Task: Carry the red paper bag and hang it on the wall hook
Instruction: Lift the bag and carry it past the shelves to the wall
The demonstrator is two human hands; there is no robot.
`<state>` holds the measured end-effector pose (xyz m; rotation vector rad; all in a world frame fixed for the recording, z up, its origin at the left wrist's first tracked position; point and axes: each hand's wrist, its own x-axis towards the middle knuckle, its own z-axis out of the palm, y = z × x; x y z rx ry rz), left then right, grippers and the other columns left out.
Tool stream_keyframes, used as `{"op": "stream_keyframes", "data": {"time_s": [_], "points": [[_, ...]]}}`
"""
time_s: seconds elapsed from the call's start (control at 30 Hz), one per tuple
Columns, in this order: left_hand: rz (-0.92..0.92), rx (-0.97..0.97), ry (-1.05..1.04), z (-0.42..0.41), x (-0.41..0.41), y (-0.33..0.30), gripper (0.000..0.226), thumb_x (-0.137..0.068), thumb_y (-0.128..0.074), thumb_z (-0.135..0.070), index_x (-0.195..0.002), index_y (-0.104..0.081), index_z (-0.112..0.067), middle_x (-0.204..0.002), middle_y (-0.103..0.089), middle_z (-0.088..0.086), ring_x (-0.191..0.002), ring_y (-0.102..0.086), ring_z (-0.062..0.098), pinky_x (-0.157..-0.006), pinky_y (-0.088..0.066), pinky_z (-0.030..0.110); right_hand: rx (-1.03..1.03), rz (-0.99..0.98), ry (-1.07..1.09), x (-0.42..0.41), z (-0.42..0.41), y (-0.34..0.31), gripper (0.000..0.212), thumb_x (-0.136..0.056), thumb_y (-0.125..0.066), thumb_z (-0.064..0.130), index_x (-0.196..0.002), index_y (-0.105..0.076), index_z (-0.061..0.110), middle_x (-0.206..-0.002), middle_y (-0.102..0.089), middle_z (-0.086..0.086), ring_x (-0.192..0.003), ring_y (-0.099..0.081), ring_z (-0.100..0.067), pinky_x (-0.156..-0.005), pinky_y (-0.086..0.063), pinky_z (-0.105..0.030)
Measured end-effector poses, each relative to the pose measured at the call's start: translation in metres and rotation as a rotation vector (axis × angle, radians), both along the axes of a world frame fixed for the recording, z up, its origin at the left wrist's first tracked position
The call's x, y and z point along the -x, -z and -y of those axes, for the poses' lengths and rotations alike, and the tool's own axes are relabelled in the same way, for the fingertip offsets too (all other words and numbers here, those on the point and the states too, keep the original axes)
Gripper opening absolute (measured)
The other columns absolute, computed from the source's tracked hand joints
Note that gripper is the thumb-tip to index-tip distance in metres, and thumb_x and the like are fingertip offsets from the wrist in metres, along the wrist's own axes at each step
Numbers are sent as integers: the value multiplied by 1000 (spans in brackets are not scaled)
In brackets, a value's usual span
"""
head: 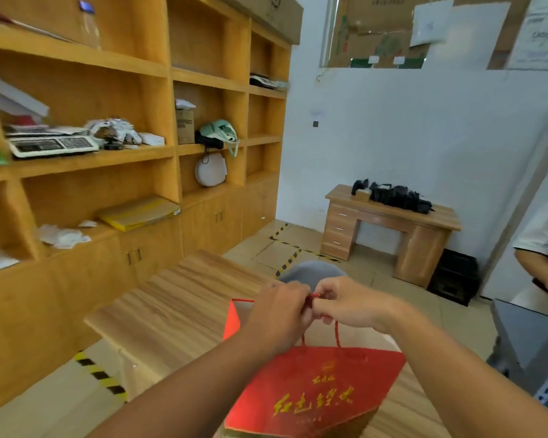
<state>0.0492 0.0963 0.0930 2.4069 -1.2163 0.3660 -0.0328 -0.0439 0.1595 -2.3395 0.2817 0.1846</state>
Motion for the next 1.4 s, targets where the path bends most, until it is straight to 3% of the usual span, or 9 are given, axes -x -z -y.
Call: {"op": "stream_keyframes", "data": {"time_s": [0.17,0.3,0.4,0.47,0.7,0.8,0.93,1.1,1.4], "points": [[27,10,-175,-70,23,-21,17,-89,-54,-22,-81,-66,-13,-81,-69,7,-78,-59,32,-66,-25,35,377,31,-363,-21,-38,14,30,-90,-56,7,-81,-52,36,-72,-49,1,-65,-46,-18,-58,-35,-37],[7,-30,-428,-122,37,-27,24,-92,-51,-31,-89,-69,-15,-96,-74,9,-95,-65,36,-68,-36,38,616,347,-350,-29,-84,21,16,-96,-51,14,-81,-51,18,-72,-49,5,-69,-50,-20,-50,-32,-30],[59,-43,-524,-166,53,-25,33,-85,-42,-36,-81,-68,-15,-84,-74,7,-85,-66,34,-79,-49,40,542,506,-380,-30,-115,29,12,-91,-55,25,-79,-54,21,-72,-62,4,-71,-62,-25,-60,-52,-43],[79,-50,-561,-194,71,-25,34,-81,-39,-35,-77,-68,-18,-78,-73,3,-79,-66,30,-80,-51,41,510,573,-424,-30,-137,36,13,-89,-57,29,-79,-54,21,-70,-60,2,-71,-61,-26,-60,-52,-45],[16,-137,-836,-283,127,-22,31,-85,-51,-35,-105,-72,-23,-106,-76,-3,-99,-69,25,-94,-45,38,367,745,-662,-27,-227,62,18,-79,-53,27,-75,-36,26,-72,-51,7,-72,-53,-23,-62,-50,-49],[10,-97,-925,-314,143,-19,28,-91,-51,-32,-107,-70,-21,-108,-76,-1,-100,-68,26,-94,-47,39,332,803,-709,-26,-266,62,16,-80,-61,24,-71,-48,27,-70,-52,9,-74,-52,-21,-64,-49,-47],[45,-8,-1023,-357,155,-19,19,-96,-56,-22,-111,-68,-20,-109,-73,-5,-99,-65,22,-89,-39,30,330,812,-749,-26,-318,57,19,-84,-66,28,-72,-51,30,-66,-56,11,-69,-53,-13,-59,-50,-39],[17,45,-1112,-418,150,-23,20,-96,-58,-20,-113,-69,-21,-114,-74,-5,-101,-66,20,-94,-41,33,261,760,-830,-34,-387,45,11,-88,-61,26,-79,-57,24,-73,-60,9,-80,-56,-17,-65,-53,-45],[58,87,-1117,-531,98,-28,19,-96,-61,-22,-111,-71,-21,-112,-75,-5,-95,-67,18,-97,-42,34,287,703,-868,-90,-496,26,6,-92,-61,31,-88,-62,28,-85,-64,10,-81,-60,-14,-65,-54,-38]]}}
